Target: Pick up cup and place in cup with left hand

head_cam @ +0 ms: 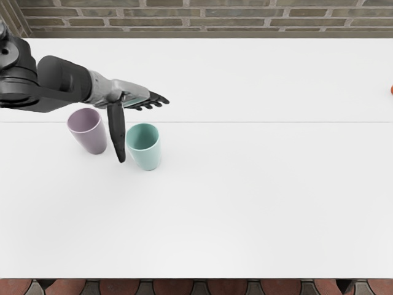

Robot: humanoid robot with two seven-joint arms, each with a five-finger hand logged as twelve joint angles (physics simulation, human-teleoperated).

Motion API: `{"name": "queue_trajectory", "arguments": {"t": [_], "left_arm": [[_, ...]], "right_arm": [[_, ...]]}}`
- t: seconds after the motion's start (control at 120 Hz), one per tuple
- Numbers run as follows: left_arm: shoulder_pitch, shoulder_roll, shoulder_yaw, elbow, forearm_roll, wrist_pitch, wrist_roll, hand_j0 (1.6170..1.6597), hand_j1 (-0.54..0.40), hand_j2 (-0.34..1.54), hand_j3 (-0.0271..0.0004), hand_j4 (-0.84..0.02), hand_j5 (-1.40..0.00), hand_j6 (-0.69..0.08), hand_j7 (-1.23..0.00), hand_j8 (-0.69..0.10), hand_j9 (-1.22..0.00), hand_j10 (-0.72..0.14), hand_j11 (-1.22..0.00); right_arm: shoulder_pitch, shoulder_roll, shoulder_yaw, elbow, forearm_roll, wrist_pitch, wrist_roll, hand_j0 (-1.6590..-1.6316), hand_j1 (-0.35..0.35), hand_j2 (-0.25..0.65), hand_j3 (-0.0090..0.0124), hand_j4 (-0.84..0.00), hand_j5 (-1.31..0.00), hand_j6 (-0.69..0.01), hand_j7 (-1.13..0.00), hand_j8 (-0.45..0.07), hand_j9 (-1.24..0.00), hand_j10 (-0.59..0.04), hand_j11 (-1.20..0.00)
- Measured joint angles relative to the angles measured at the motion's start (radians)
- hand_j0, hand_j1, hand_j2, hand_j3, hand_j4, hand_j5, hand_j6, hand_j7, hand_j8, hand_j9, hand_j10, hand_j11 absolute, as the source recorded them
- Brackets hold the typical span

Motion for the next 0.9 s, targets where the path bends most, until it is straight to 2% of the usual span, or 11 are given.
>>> {"name": "queue_trajectory", "arguments": {"t": [0.175,0.392,0.55,0.608,0.9], "left_arm": [[0.013,-0.066,0.073,0.004,0.175,0.097,0.0,1.6581,0.349,0.0,0.0,-0.002,0.0,-0.003,0.0,-0.003,0.0,-0.002,0.0],[0.021,-0.09,0.128,0.011,0.228,0.162,0.0,1.6581,0.349,0.0,0.0,-0.002,0.0,-0.003,0.0,-0.003,0.0,-0.002,0.0],[0.026,-0.122,0.141,0.02,0.23,0.199,0.0,1.6581,0.349,0.0,0.0,-0.002,0.0,-0.003,0.0,-0.003,0.0,-0.002,0.0],[0.05,-0.137,0.142,0.027,0.229,0.215,0.0,1.6581,0.349,0.0,0.0,-0.002,0.0,-0.003,0.0,-0.003,0.0,-0.002,0.0],[0.076,-0.139,0.144,0.019,0.265,0.323,0.0,1.6581,0.349,0.0,0.0,-0.002,0.0,-0.003,0.0,-0.003,0.0,-0.002,0.0]], "right_arm": [[0.0,0.0,0.0,0.001,0.0,0.0,0.0,-1.6581,-0.312,-0.006,0.0,-0.031,-0.04,-0.031,-0.04,-0.031,-0.04,-0.031,-0.04],[0.0,0.0,0.0,0.008,0.0,0.0,0.0,-1.6581,-0.312,-0.006,0.0,-0.031,-0.04,-0.031,-0.04,-0.031,-0.04,-0.031,-0.04],[0.0,0.0,0.0,0.014,0.0,0.0,-0.001,-1.6581,-0.312,-0.006,0.0,-0.031,-0.04,-0.031,-0.04,-0.031,-0.04,-0.031,-0.04],[0.0,0.0,0.0,0.015,0.0,0.0,-0.001,-1.6581,-0.312,-0.006,0.0,-0.031,-0.04,-0.031,-0.04,-0.031,-0.04,-0.031,-0.04],[0.0,0.0,0.0,0.015,0.0,0.0,-0.001,-1.6581,-0.312,-0.006,0.0,-0.031,-0.04,-0.031,-0.04,-0.031,-0.04,-0.031,-0.04]]}}
